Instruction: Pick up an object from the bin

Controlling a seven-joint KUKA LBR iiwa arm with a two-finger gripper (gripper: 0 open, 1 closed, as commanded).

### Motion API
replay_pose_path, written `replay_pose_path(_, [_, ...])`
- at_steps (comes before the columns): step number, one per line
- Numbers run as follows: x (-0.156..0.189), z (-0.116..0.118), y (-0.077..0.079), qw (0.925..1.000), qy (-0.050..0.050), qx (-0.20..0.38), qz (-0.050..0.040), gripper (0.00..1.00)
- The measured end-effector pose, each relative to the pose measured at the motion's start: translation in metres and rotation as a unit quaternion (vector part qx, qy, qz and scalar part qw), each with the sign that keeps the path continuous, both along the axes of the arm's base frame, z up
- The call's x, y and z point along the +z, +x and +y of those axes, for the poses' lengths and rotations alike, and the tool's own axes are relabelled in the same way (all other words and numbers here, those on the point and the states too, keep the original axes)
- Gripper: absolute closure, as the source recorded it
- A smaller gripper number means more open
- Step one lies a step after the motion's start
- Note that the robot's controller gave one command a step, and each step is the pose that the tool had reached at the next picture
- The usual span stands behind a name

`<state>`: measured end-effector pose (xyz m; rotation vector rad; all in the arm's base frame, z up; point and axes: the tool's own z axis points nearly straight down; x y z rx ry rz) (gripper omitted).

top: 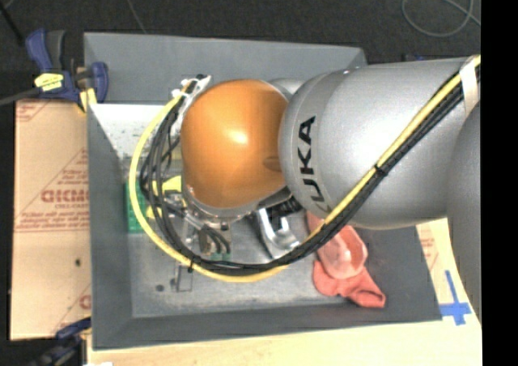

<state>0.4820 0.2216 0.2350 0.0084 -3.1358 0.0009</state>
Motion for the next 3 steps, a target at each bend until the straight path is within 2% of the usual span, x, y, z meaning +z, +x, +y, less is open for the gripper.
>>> replay_pose_path(1, [0.004, -0.001, 0.002, 1.0, 0.001, -0.003, -0.0038, 0.0])
replay_pose_path(2, [-0.056, -0.032, 0.081, 0.9999, 0.001, 0.012, -0.0058, 0.0])
replay_pose_path(3, [-0.074, -0.041, 0.154, 0.9996, 0.001, 0.027, -0.0078, 0.0])
